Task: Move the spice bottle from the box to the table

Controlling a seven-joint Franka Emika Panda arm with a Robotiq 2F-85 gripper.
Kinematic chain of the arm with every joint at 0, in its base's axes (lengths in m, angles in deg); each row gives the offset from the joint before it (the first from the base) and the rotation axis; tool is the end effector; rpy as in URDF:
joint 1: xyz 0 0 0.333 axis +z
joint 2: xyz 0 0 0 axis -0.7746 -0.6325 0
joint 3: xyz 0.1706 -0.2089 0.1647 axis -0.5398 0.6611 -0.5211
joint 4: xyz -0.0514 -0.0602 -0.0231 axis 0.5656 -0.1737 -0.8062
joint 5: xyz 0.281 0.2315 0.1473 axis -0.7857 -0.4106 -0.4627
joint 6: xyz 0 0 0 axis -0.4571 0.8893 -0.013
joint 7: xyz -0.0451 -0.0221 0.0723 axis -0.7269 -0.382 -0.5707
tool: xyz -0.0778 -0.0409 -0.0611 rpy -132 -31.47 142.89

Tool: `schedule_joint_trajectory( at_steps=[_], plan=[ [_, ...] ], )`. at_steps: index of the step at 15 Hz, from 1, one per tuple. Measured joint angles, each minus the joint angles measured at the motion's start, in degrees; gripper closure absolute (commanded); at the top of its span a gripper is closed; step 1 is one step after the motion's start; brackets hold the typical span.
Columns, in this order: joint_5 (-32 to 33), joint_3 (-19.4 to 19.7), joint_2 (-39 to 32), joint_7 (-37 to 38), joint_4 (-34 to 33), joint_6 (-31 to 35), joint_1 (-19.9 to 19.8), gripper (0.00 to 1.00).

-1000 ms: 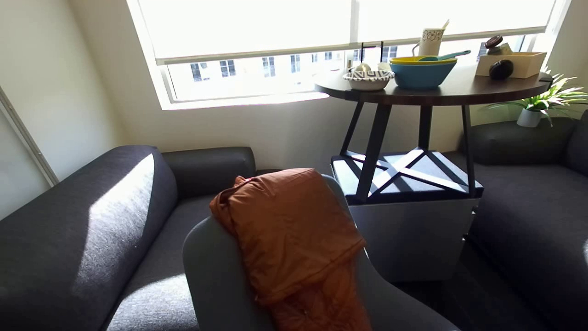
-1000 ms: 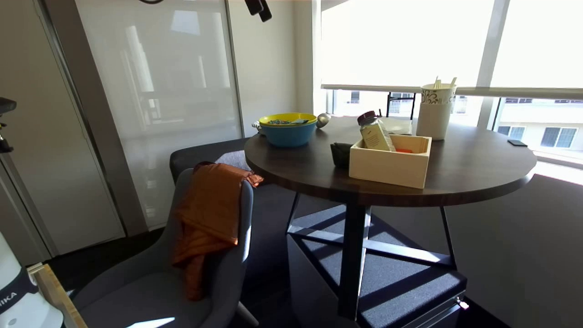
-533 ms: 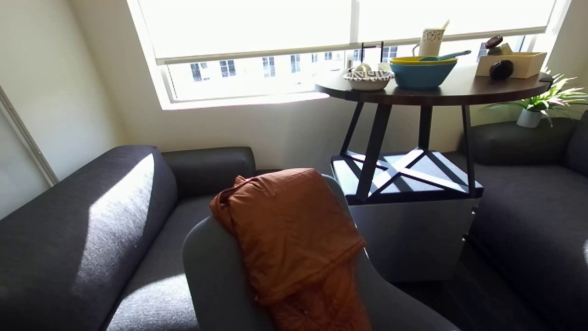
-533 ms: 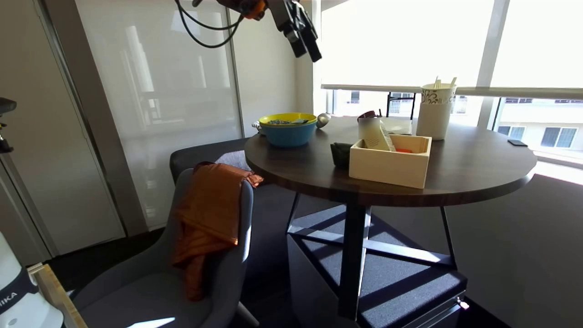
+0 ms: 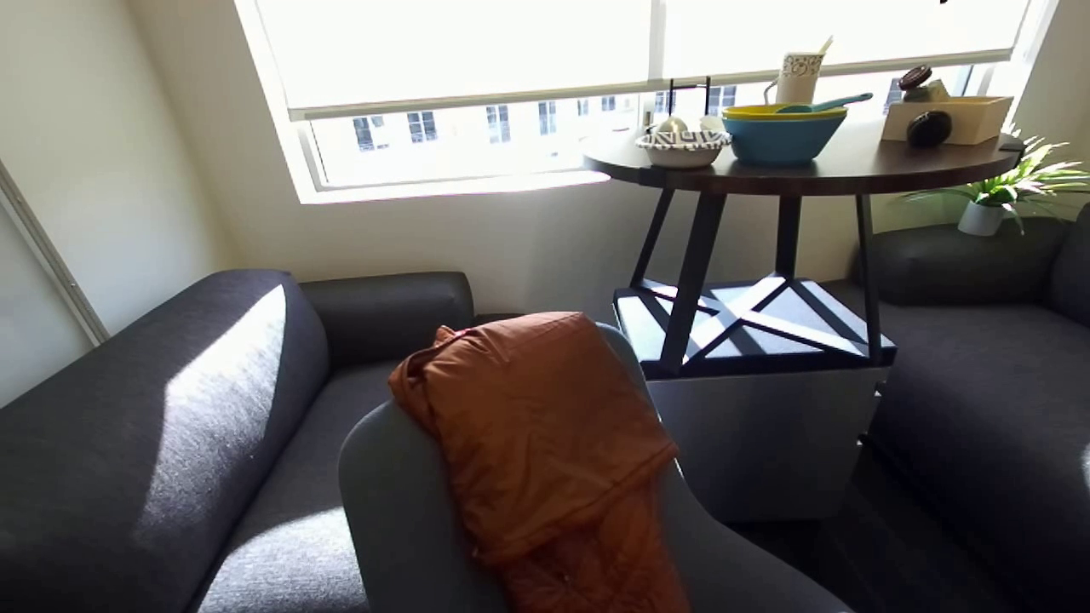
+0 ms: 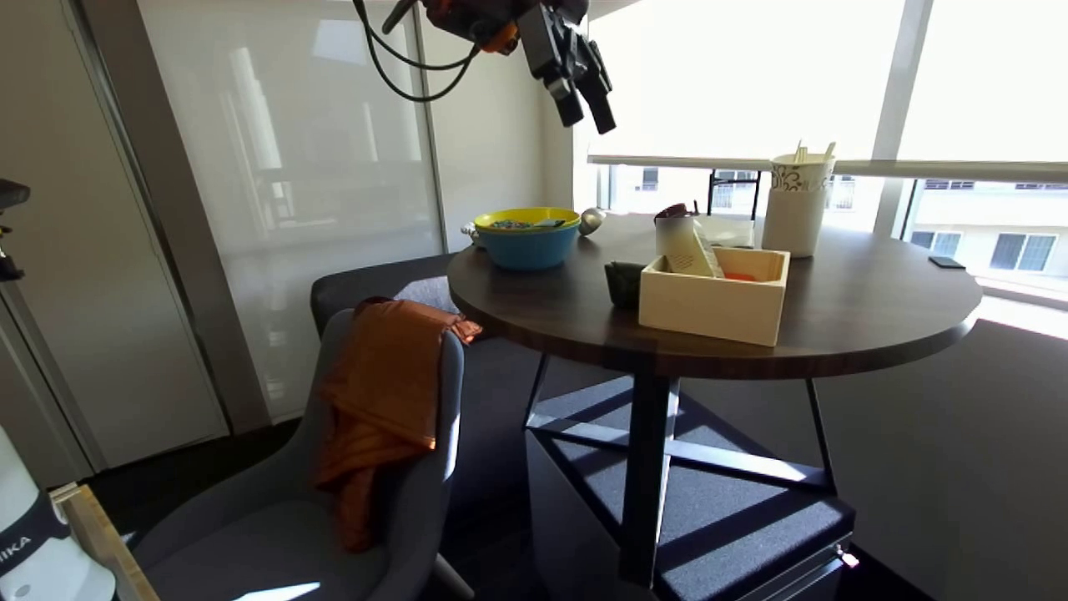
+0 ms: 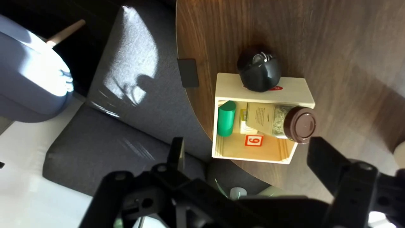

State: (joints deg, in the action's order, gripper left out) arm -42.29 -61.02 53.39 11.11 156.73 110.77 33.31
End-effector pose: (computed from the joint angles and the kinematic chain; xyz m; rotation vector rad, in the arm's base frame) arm 0.5231 -0.3027 0.6036 2.0440 -1.8391 0.3675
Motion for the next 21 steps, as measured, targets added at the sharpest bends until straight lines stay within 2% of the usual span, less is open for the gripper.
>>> schedule_joint_trajectory(
  at_steps=[4,9,14,21],
  plan=[
    [3.3,1.4,-4.5,6.9,-2.2,0.2,2.3,0.00],
    [4.9,3.7,-15.3,11.9,-12.5,-0.8,4.5,0.00],
    [3.4,7.1,-25.2,11.3,-24.7,-5.7,3.5,0.00],
    [-5.6,7.2,-33.3,3.1,-37.9,-12.5,0.4,0.00]
  ],
)
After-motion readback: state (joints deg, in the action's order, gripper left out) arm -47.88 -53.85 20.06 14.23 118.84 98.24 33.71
